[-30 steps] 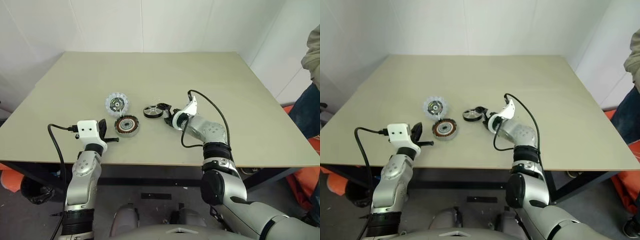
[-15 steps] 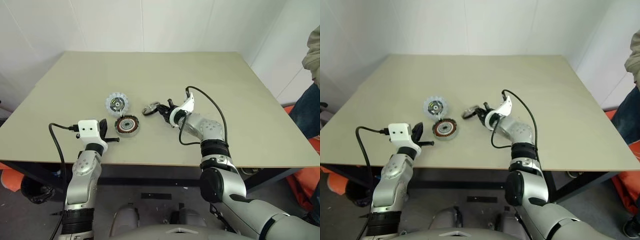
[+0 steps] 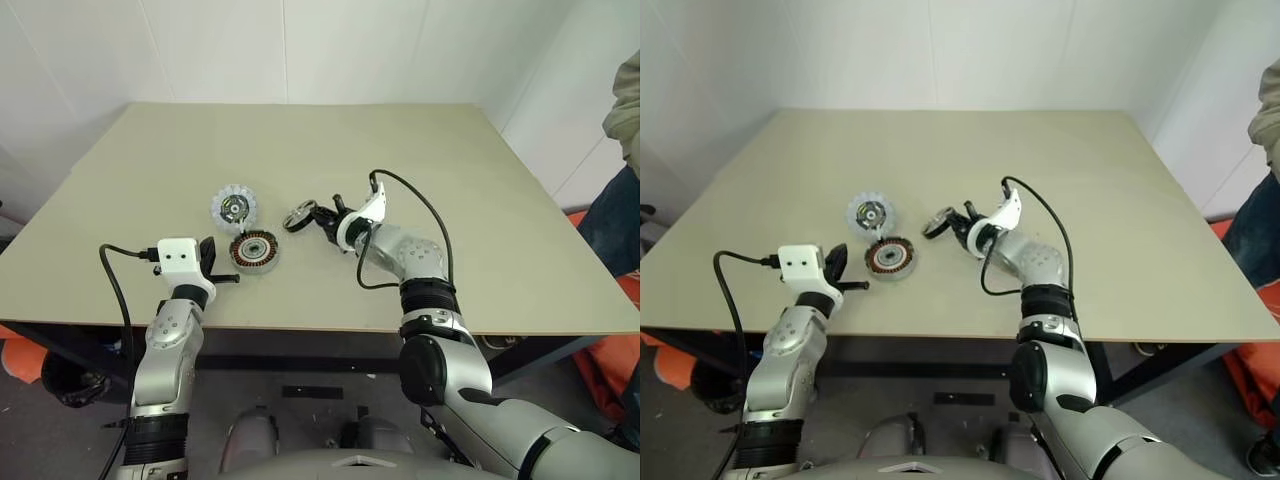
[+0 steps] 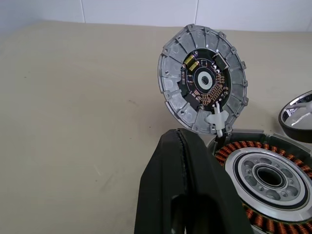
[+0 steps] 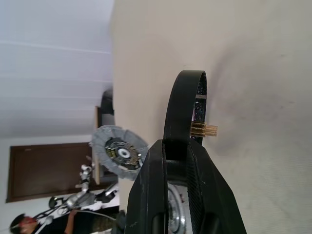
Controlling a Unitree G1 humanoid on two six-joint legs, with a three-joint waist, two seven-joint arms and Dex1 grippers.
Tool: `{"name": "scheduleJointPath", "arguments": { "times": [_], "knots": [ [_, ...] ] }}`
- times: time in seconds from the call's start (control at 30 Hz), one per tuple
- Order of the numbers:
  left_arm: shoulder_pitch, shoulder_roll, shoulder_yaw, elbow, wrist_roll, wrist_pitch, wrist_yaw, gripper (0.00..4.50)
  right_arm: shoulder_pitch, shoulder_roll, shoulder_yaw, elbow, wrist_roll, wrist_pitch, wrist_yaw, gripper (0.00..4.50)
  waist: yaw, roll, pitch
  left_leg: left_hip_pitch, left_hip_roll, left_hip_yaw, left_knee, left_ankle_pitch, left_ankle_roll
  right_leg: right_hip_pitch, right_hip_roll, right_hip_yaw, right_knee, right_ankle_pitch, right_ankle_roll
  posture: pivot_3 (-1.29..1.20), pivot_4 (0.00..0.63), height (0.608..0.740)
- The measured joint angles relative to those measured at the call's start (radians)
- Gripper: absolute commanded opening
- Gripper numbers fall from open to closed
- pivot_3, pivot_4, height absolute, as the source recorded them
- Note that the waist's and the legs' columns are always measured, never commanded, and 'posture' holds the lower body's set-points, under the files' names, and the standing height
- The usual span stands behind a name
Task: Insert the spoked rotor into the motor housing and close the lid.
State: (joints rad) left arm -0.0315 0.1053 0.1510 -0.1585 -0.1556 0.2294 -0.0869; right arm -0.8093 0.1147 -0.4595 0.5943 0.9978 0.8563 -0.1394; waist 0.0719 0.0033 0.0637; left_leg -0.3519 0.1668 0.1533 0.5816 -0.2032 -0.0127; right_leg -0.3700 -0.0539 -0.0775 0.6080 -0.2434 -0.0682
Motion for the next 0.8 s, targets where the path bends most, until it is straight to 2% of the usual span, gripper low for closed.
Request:
{"name": "scheduleJointPath", "arguments": {
  "times": [0.3, 0.47, 0.6, 0.8],
  "knots": [
    [0.0, 0.001, 0.0, 0.0, 0.0, 0.002, 0.0, 0.0, 0.011, 0.0, -0.002, -0.089, 0.109, 0.108, 0.045, 0.22, 0.002, 0.0, 0.0, 0.0, 0.0, 0.0, 0.0, 0.0, 0.0, 0.0, 0.0, 0.0, 0.0, 0.0, 0.0, 0.0, 0.0, 0.74],
    [0.002, 0.006, 0.004, 0.0, 0.001, 0.002, 0.003, 0.0, 0.09, -0.001, 0.003, -0.135, 0.187, 0.235, 0.07, 0.22, 0.006, 0.0, 0.0, 0.0, 0.0, 0.0, 0.0, 0.0, 0.0, 0.001, 0.0, 0.0, 0.0, 0.0, 0.0, 0.0, 0.0, 0.74],
    [0.016, 0.017, 0.015, -0.014, 0.001, 0.001, 0.006, 0.0, 0.143, 0.002, 0.024, -0.135, 0.192, 0.311, 0.074, 0.22, 0.005, 0.0, 0.0, 0.0, 0.0, 0.0, 0.0, 0.0, 0.0, 0.0, 0.0, 0.0, 0.0, 0.0, 0.0, 0.0, 0.0, 0.74],
    [0.048, 0.023, 0.018, -0.039, 0.0, 0.009, 0.009, 0.0, 0.146, 0.004, 0.048, -0.131, 0.188, 0.306, 0.099, 0.22, 0.01, 0.0, 0.0, 0.001, 0.0, 0.0, 0.0, 0.0, 0.0, 0.001, 0.0, 0.0, 0.0, 0.0, 0.0, 0.0, 0.0, 0.74]
  ]
}}
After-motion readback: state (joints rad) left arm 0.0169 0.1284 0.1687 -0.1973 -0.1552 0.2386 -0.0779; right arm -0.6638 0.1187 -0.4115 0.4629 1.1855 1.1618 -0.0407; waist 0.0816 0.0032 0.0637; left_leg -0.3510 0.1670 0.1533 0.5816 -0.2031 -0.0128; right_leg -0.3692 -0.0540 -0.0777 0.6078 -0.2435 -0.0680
